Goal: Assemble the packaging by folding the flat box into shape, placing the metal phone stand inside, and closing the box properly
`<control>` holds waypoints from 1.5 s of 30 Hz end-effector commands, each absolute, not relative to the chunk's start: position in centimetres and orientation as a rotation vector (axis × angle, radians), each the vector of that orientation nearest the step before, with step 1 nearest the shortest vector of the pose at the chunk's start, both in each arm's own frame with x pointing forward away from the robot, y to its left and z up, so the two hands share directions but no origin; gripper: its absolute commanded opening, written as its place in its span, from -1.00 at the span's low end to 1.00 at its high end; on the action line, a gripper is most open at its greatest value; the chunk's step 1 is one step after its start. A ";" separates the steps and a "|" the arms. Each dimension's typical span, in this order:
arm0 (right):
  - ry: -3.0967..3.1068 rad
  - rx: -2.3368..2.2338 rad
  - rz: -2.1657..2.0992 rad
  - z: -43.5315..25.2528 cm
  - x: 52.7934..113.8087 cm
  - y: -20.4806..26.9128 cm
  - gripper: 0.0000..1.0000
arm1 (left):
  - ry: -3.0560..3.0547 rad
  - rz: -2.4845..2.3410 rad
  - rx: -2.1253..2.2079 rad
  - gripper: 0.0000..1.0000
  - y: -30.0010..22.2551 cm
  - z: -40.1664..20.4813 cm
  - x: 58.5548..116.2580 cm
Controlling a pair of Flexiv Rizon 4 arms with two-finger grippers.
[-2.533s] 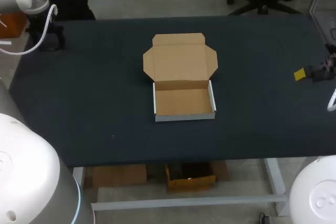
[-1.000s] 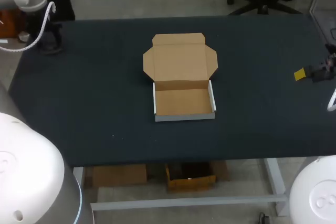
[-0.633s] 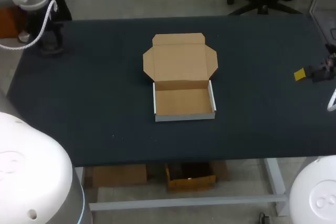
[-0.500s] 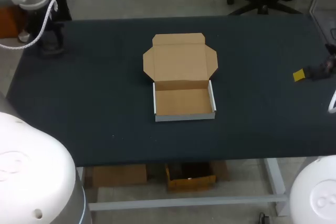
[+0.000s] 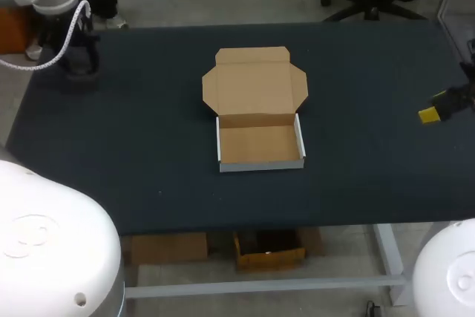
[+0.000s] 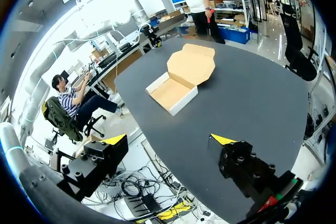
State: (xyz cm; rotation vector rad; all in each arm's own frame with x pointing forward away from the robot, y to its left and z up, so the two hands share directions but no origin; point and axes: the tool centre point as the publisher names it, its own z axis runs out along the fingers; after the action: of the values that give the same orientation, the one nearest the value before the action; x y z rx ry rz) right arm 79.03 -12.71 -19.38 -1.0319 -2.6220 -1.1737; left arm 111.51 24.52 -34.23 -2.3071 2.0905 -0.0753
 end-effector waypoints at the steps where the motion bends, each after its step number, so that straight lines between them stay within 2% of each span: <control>1: -2.686 -1.007 -1.116 -19.2 79.7 -12.3 1.00 | 2.043 -0.179 -2.231 -1.00 23.6 -33.0 109.6; 16: -2.802 -0.858 -1.115 -19.6 79.4 -11.9 1.00 | 2.152 -0.173 -2.179 -1.00 21.0 -32.4 107.1; 37: -2.840 -0.817 -1.101 -19.7 79.7 -11.3 1.00 | 2.163 -0.167 -2.180 -1.00 20.9 -32.4 107.0; 45: -2.890 -0.772 -1.070 -20.1 79.8 -10.9 1.00 | 2.187 -0.189 -2.109 -1.00 18.7 -31.6 105.7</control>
State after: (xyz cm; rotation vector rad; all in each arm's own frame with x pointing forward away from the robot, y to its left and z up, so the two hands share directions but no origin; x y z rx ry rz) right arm 79.89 -11.06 -19.92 -0.7639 -2.8812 -1.0889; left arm 106.89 19.27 -32.24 -2.1279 2.2070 -0.1839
